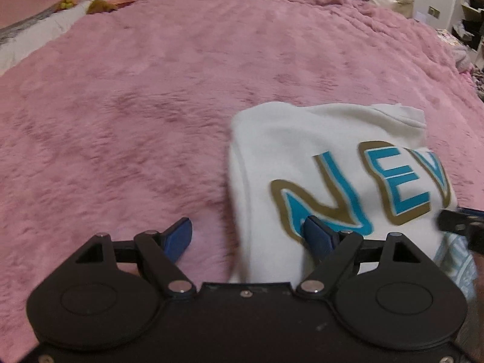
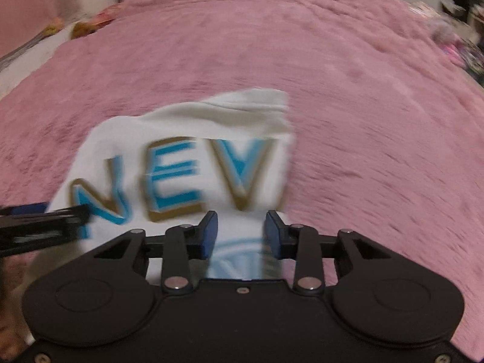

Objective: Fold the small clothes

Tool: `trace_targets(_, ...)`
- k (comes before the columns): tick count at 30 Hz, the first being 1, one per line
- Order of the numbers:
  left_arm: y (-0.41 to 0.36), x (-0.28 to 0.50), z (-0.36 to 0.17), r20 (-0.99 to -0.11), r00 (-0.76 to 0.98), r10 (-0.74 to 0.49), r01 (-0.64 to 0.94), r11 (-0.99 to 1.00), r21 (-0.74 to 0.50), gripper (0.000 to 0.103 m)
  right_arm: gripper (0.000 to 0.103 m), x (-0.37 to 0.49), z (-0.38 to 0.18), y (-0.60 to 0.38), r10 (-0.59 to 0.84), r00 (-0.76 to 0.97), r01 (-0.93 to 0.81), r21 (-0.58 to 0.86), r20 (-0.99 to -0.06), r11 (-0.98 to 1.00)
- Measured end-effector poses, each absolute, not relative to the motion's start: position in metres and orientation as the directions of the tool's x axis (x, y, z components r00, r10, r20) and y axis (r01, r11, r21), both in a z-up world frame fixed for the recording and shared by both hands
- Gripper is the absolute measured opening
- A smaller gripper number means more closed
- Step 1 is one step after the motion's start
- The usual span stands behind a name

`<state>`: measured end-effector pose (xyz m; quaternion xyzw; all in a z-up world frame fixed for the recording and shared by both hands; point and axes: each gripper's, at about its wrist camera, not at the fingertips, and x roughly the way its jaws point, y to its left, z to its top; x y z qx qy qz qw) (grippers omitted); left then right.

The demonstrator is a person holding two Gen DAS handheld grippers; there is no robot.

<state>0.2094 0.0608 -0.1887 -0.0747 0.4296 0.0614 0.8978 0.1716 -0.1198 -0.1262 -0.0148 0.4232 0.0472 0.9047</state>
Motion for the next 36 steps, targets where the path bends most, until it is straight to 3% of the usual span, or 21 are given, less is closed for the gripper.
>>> trace_targets(1,0.066,0.205,-0.188,-0.783,0.621,0.045,-0.182,0.979,-0.089,0.085,0.061,0.171,-0.129,-0.128,0.028,0.639,-0.055,-0.010,-0.769,0.998)
trace_targets(2,0.071,0.202,-0.189,-0.784,0.619,0.038,-0.191,0.976,-0.103,0.085,0.066,0.169,-0.130,-0.138,0.012,0.644,-0.027,-0.007,-0.765,1.000)
trace_targets(5,0.077,0.192,-0.185,-0.786,0.616,0.054,-0.210,0.973,-0.097,0.085,0.065,0.164,-0.131,-0.167,0.086,0.630,0.016,0.123,-0.772,0.992)
trace_targets(8,0.079,0.180,-0.180,-0.789,0.595,0.151,-0.250,0.968,-0.003,0.085,0.062,0.156,-0.122,-0.165,0.043,0.641,0.019,0.072,-0.766,0.997)
trace_targets(11,0.090,0.182,-0.171,-0.804,0.585,0.107,-0.289,0.954,-0.084,0.083,0.061,0.154,-0.112,-0.158,0.047,0.660,-0.004,0.059,-0.750,0.998)
trace_targets(16,0.068,0.208,-0.146,-0.755,0.636,0.159,-0.235,0.972,0.007,0.081,0.062,0.162,-0.093,-0.137,0.089,0.713,-0.063,0.063,-0.696,0.996)
trace_targets(23,0.051,0.249,-0.170,-0.769,0.633,0.087,-0.172,0.985,-0.030,0.082,0.062,0.194,-0.106,-0.092,0.162,0.687,-0.179,0.051,-0.709,0.983)
trace_targets(26,0.053,0.262,-0.192,-0.803,0.591,0.076,-0.127,0.992,0.001,0.086,0.063,0.206,-0.124,-0.073,0.107,0.672,-0.212,-0.052,-0.733,0.976)
trace_targets(28,0.067,0.264,-0.200,-0.815,0.579,0.019,-0.153,0.984,-0.086,0.087,0.063,0.209,-0.131,-0.075,0.097,0.672,-0.222,-0.074,-0.734,0.972)
trace_targets(32,0.077,0.261,-0.197,-0.808,0.589,0.005,-0.136,0.986,-0.094,0.088,0.062,0.211,-0.127,-0.085,0.118,0.664,-0.224,-0.045,-0.738,0.974)
trace_targets(34,0.079,0.255,-0.193,-0.797,0.600,0.064,-0.164,0.985,-0.045,0.088,0.061,0.212,-0.124,-0.087,0.110,0.662,-0.217,-0.049,-0.742,0.975)
trace_targets(36,0.079,0.247,-0.191,-0.763,0.600,0.239,-0.236,0.965,0.116,0.086,0.062,0.213,-0.123,-0.091,0.069,0.671,-0.182,-0.074,-0.738,0.980)
